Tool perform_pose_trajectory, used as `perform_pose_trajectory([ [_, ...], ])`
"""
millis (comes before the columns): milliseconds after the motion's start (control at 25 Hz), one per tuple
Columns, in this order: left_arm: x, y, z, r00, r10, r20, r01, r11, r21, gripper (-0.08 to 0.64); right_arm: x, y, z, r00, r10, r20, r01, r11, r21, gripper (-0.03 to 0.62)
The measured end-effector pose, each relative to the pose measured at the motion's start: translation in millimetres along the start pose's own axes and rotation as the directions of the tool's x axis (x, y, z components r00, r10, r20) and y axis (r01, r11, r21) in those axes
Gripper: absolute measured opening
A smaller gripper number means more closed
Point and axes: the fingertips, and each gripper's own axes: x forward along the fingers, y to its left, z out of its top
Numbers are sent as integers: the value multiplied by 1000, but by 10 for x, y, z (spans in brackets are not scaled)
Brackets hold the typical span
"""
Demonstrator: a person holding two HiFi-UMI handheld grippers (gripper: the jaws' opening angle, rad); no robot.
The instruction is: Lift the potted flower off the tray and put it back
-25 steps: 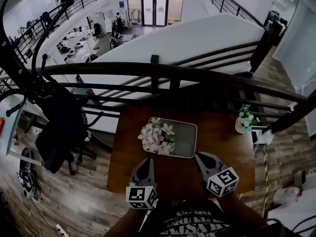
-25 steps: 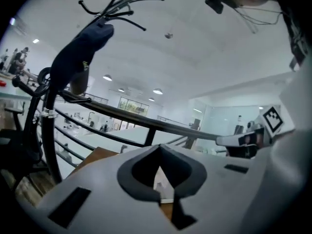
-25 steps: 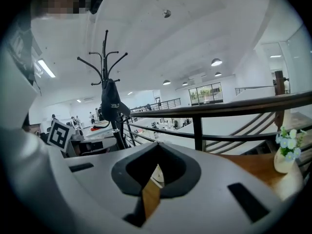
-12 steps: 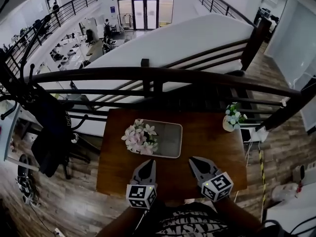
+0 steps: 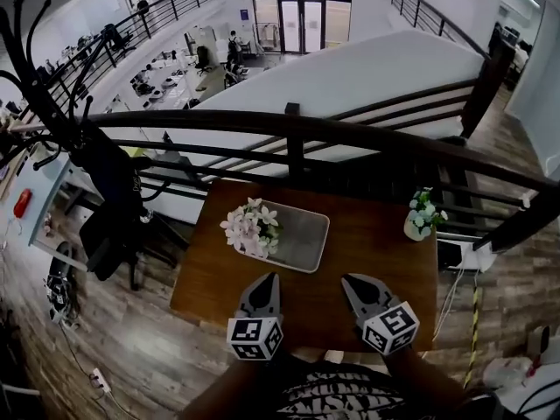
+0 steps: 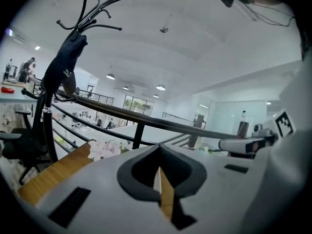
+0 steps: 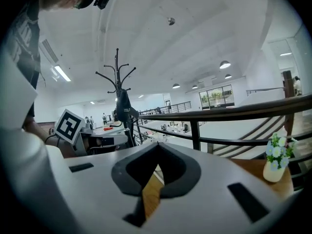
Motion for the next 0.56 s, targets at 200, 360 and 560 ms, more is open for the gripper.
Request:
perform_pose_trajectory([
  [200, -152, 2, -51, 997, 76, 13, -76, 997, -20, 9, 11, 34, -5, 998, 66, -8, -66, 998, -6, -2],
  [360, -262, 44, -19, 994, 105, 17, -105, 994, -25, 9, 49, 112, 34, 995, 99, -9, -99, 995, -11, -2],
  [560, -316, 96, 25, 993, 114, 22, -113, 993, -21, 9, 124, 182, 65, 993, 118, -8, -118, 993, -14, -2],
])
